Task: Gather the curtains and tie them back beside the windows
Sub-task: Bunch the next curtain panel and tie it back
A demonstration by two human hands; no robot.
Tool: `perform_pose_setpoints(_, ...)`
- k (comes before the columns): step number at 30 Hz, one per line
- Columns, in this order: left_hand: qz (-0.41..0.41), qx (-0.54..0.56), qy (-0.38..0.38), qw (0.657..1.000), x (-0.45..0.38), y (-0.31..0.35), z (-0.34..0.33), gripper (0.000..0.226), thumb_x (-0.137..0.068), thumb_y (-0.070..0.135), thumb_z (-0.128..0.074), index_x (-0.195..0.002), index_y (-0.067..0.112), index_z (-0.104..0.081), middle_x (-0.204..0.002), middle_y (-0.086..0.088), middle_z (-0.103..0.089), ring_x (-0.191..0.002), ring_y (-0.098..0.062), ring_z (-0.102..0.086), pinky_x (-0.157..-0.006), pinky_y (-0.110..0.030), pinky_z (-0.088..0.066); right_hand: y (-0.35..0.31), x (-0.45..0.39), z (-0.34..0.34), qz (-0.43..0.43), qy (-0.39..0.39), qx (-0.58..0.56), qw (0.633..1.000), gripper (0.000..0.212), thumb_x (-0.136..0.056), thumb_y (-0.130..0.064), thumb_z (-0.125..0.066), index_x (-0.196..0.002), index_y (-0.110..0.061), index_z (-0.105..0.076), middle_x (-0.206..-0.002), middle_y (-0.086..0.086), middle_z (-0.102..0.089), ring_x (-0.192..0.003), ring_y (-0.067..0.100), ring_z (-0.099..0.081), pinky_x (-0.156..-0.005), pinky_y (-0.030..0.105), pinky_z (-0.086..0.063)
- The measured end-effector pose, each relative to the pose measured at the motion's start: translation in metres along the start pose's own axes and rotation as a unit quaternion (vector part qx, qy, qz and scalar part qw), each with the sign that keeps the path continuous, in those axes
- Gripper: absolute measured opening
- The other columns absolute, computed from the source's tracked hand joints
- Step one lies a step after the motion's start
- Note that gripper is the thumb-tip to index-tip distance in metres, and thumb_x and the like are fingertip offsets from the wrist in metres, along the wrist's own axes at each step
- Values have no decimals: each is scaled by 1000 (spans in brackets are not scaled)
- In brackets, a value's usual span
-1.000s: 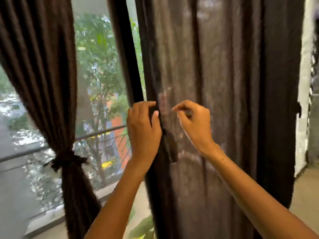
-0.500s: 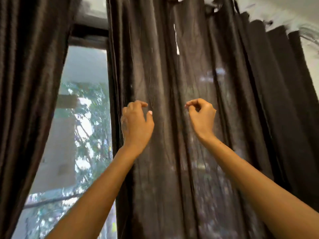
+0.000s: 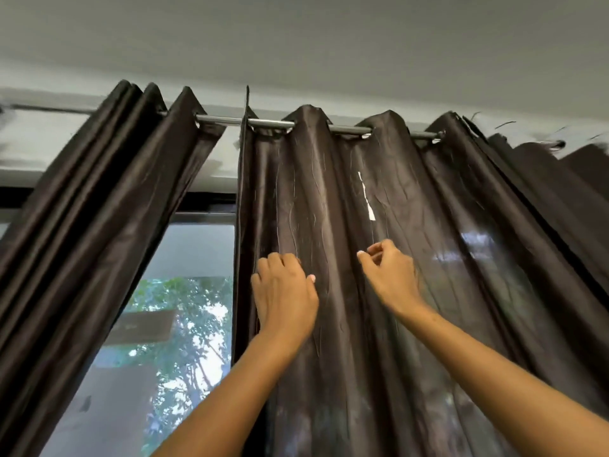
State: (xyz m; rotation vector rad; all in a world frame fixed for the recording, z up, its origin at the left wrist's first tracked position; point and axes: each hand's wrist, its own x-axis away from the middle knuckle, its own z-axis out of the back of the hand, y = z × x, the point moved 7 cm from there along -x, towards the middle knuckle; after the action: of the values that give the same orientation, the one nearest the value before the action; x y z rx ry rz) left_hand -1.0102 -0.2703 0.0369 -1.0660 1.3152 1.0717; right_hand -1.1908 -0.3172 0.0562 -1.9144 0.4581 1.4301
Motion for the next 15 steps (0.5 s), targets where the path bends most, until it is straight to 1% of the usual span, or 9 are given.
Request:
perform_pose_setpoints(2,-1,-62,-7,998,-7,-1,-7,35,-97,39,-40,-122,14,-46,-135,-13,-39,-118,-28,-35,-97,-38,-30,6,-10,-12,-6,-33,7,999,37,-91,-42,-56,-112,-11,-58,-103,4,-65,-99,27,-60,-83,39,-49)
perform_pose_setpoints(4,13,-106,-19,994,-14,-5,-14,40,-98,41,-39,-125,12,-43,-149,-24,-17,-128,-33,-25,-103,-43,-24,8,-18,-22,-5,-47,3,999,39,-89,-46,-57,-110,-12,-58,-104,6,-66,-100,28,-61,-86,41,-49)
perform_pose_setpoints(6,35,-117,-45,991,-21,-9,-22,49,-98,46,-36,-133,12,-38,-151,-29,6,-136,-38,-12,-107,-48,-18,8,-25,-30,3,-50,10,999,39,-88,-47,-58,-108,-14,-59,-104,6,-67,-102,28,-61,-87,43,-49)
perform_pose_setpoints(8,68,-87,-89,990,-26,-14,-34,61,-96,55,-29,-144,17,-27,-150,-32,16,-139,-42,0,-109,-54,-13,9,-29,-40,11,-66,19,998,42,-88,-49,-58,-110,-14,-59,-106,7,-67,-102,27,-61,-87,42,-49)
perform_pose_setpoints(10,112,9,-144,983,-28,-14,-48,68,-93,62,-26,-147,23,-23,-150,-33,14,-140,-44,5,-110,-56,-13,11,-32,-50,19,-88,18,996,50,-86,-55,-57,-114,-13,-58,-108,7,-66,-103,28,-61,-87,43,-50)
perform_pose_setpoints(12,148,118,-192,963,-27,-11,-68,75,-88,69,-28,-148,26,-22,-151,-34,5,-140,-43,4,-110,-56,-14,12,-33,-56,22,-98,24,995,57,-83,-63,-55,-113,-14,-58,-107,8,-66,-102,30,-61,-85,42,-50)
perform_pose_setpoints(13,155,159,-213,952,-25,-8,-77,80,-84,73,-30,-149,27,-20,-151,-33,0,-141,-42,3,-110,-56,-13,14,-34,-59,24,-104,28,994,59,-83,-66,-53,-110,-14,-58,-105,8,-66,-100,30,-61,-82,39,-49)
perform_pose_setpoints(15,137,208,-236,939,-24,-1,-92,95,-76,78,-37,-150,24,-12,-154,-25,-12,-143,-39,-3,-112,-51,-12,19,-39,-67,22,-125,13,992,57,-85,-65,-49,-104,-13,-60,-99,8,-67,-97,30,-62,-76,34,-46)
